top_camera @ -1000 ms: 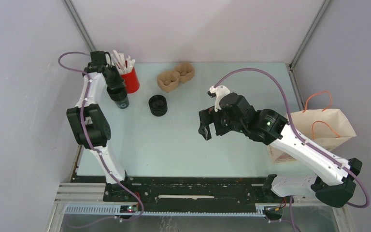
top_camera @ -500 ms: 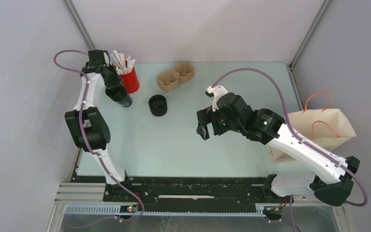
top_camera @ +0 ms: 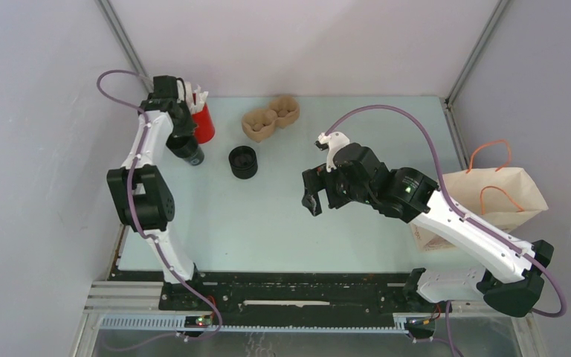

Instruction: Pack the takeout coffee

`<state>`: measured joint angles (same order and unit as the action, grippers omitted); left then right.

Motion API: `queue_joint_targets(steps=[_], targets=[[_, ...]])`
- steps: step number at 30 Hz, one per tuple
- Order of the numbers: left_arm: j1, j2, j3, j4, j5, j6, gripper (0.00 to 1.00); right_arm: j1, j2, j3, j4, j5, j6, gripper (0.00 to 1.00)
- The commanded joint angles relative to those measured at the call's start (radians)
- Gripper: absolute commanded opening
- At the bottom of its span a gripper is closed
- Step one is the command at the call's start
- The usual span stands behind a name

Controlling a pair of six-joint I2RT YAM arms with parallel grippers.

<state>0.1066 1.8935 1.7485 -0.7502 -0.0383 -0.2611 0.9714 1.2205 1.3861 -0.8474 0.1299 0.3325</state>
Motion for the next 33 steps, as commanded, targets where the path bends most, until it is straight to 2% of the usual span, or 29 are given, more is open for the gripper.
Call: queue_joint_targets(steps=[1,9,21,33], targets=[[-0.035,-0.073,0.033,-0.019,-0.1,0.043,0.0,0.014,-0.002,0.0,0.015,0.023,0.013,1.0],[-0.081,-0.085,0.048,-0.04,-0.19,0.073,0.0,0.019,-0.001,-0.001,0.007,0.031,0.01,1.0],[-0.131,-0.09,0.052,-0.051,-0.244,0.101,0.0,0.024,0.003,-0.001,-0.002,0.045,0.005,1.0],[-0.11,-0.063,0.065,-0.054,-0.081,0.069,0.03,0.027,0.007,-0.001,-0.008,0.057,0.003,1.0]])
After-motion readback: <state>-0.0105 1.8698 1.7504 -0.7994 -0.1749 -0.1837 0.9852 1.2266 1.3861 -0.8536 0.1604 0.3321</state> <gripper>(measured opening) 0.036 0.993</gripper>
